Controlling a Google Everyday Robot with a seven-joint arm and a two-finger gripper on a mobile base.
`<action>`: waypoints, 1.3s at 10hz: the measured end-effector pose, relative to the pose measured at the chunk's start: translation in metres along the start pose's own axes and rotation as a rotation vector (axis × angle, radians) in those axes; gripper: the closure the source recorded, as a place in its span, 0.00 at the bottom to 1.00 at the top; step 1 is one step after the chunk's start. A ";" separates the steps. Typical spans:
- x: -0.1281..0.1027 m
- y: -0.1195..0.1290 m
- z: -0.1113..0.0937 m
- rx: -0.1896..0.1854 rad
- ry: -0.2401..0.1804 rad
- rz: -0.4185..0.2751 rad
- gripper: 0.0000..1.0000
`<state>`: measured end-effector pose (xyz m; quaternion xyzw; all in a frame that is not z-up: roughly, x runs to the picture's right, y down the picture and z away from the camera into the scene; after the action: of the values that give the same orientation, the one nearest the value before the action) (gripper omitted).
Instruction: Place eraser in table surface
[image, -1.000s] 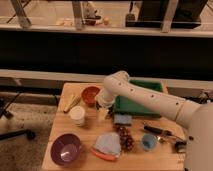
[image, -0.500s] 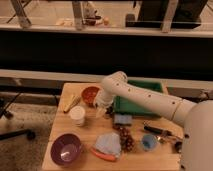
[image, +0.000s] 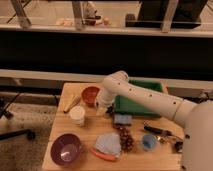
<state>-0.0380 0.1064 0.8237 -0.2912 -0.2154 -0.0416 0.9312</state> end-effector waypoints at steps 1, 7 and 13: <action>0.001 0.000 -0.002 0.003 0.000 0.001 1.00; 0.002 -0.003 -0.020 0.024 -0.007 0.001 1.00; -0.021 0.006 -0.050 0.047 -0.038 -0.035 1.00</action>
<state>-0.0371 0.0818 0.7745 -0.2663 -0.2392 -0.0471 0.9325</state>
